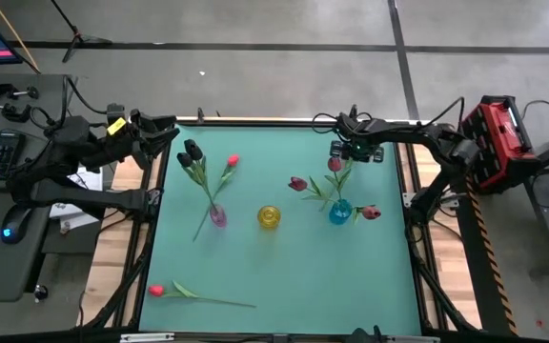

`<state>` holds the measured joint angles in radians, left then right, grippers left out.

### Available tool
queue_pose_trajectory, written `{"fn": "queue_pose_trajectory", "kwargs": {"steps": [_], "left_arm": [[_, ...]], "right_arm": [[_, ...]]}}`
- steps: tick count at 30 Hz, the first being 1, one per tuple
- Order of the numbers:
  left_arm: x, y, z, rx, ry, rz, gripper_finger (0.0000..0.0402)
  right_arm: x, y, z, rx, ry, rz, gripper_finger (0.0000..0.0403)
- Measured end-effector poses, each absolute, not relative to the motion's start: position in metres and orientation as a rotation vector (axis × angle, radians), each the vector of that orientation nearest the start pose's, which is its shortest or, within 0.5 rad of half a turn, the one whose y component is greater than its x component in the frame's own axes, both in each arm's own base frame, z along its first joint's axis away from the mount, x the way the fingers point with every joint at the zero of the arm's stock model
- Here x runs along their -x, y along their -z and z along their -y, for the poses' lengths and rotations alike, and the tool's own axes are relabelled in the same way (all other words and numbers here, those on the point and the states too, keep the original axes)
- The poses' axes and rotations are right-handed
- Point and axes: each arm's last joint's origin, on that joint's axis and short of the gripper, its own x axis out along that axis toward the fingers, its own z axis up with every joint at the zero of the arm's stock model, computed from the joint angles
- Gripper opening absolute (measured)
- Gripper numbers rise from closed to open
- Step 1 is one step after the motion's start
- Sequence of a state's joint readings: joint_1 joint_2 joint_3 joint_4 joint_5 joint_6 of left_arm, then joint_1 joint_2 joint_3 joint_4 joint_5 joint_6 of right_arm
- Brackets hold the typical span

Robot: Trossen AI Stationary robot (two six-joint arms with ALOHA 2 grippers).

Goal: Sort flowers into vase by color
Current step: Put the top right pink flower into the yellow vase

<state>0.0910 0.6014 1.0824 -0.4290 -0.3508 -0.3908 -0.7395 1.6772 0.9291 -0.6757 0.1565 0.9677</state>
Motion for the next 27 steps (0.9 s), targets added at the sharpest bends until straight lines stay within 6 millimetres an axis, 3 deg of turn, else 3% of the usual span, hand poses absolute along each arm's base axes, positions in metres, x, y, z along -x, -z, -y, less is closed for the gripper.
{"fn": "queue_pose_trajectory", "kwargs": {"steps": [3,5,10,18,22,27], "left_arm": [[-0.085,-0.424,-0.018,0.391,-0.426,0.138,0.0262],[-0.085,-0.424,-0.018,0.391,-0.426,0.138,0.0262],[-0.085,-0.424,-0.018,0.391,-0.426,0.138,0.0262],[-0.085,-0.425,-0.018,0.393,-0.426,0.143,0.0262],[-0.085,-0.425,-0.018,0.393,-0.429,0.147,0.0262],[-0.085,-0.425,-0.018,0.393,-0.436,0.149,0.0262]], "right_arm": [[-0.205,-0.152,0.193,-1.124,1.365,-0.973,0.0045],[-0.208,-0.158,0.193,-1.082,1.317,-0.942,0.0016],[-0.218,-0.198,0.191,-1.028,1.174,-0.668,0.0013],[-0.226,-0.313,0.178,-0.726,0.716,0.072,0.0002],[-0.234,-0.353,0.150,-0.592,0.451,0.317,0.0001],[-0.256,-0.372,0.098,-0.477,0.198,0.439,0.0001]]}}
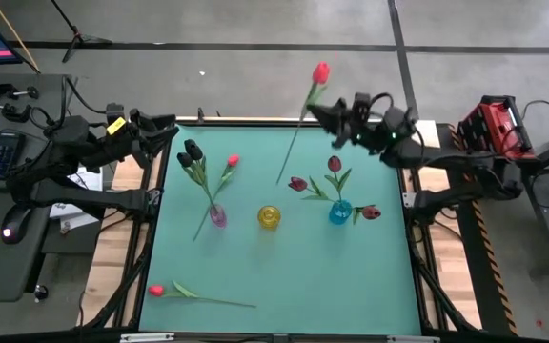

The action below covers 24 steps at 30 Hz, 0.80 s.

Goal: Sort flowers into vase by color
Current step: Put the top right pink flower into the yellow vase

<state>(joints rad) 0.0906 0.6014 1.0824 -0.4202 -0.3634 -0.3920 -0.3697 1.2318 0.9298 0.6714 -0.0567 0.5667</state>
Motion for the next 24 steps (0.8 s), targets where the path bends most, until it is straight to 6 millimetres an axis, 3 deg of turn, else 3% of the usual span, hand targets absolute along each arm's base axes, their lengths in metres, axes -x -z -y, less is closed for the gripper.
{"fn": "queue_pose_trajectory", "kwargs": {"steps": [6,11,17,24], "left_arm": [[-0.085,-0.425,-0.019,0.394,-0.456,0.153,0.0262],[-0.085,-0.425,-0.019,0.395,-0.456,0.152,0.0262],[-0.086,-0.425,-0.019,0.428,-0.454,0.157,0.0262],[-0.088,-0.424,-0.019,0.435,-0.455,0.152,0.0262]], "right_arm": [[-0.271,-0.372,0.048,-0.428,0.167,0.429,0.0000],[-0.283,-0.358,0.019,-0.413,0.273,0.346,0.0000],[-0.312,-0.339,0.002,-0.382,0.310,0.274,0.0000],[-0.345,-0.341,-0.009,-0.242,0.421,0.112,0.0000]]}}
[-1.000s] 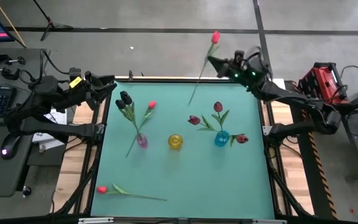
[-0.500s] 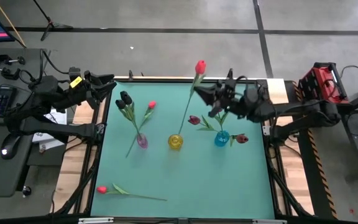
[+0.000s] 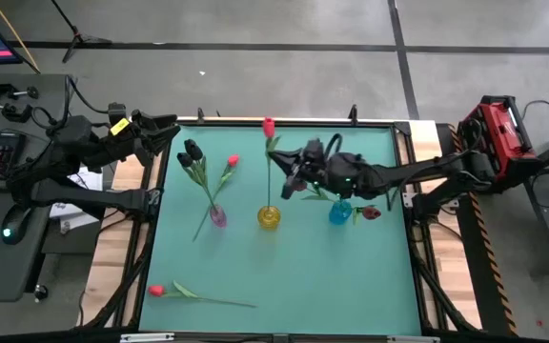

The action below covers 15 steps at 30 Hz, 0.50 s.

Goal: Sort flowers into vase by color
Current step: Put the top right pink flower into the yellow vase

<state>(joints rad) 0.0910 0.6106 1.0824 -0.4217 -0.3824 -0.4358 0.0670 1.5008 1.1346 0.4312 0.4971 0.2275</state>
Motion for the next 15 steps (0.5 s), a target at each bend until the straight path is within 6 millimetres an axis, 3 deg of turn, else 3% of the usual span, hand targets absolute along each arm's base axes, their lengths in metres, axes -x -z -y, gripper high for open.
{"fn": "queue_pose_trajectory", "kwargs": {"steps": [6,15], "left_arm": [[-0.088,-0.424,-0.019,0.434,-0.455,0.152,0.0262],[-0.088,-0.424,-0.019,0.434,-0.455,0.152,0.0262]], "right_arm": [[-0.364,-0.334,-0.014,-0.227,0.423,0.017,0.0000],[-0.379,-0.307,-0.020,-0.217,0.496,-0.047,0.0000]]}}
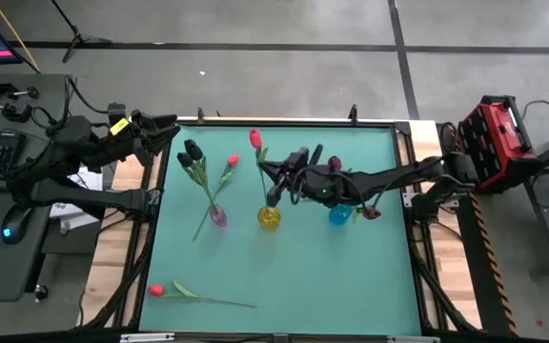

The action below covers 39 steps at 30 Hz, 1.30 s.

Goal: Sort flowers into vase by color
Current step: Put the top right pink flower into the yellow vase

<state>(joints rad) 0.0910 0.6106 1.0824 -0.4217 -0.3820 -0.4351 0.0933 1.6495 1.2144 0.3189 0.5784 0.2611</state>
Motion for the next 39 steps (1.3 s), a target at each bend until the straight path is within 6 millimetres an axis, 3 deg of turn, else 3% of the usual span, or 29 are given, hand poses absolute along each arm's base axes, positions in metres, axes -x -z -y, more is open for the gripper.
{"fn": "queue_pose_trajectory", "kwargs": {"steps": [6,12,25,39], "left_arm": [[-0.088,-0.424,-0.019,0.434,-0.454,0.152,0.0262],[-0.088,-0.424,-0.019,0.434,-0.454,0.152,0.0262],[-0.088,-0.424,-0.019,0.434,-0.454,0.151,0.0262],[-0.088,-0.424,-0.019,0.433,-0.454,0.151,0.0262]], "right_arm": [[-0.380,-0.310,-0.020,-0.206,0.512,-0.028,0.0000],[-0.382,-0.330,-0.021,-0.156,0.479,0.009,0.0000],[-0.385,-0.314,-0.022,-0.153,0.487,-0.095,0.0000],[-0.386,-0.317,-0.020,-0.113,0.481,-0.078,0.0000]]}}
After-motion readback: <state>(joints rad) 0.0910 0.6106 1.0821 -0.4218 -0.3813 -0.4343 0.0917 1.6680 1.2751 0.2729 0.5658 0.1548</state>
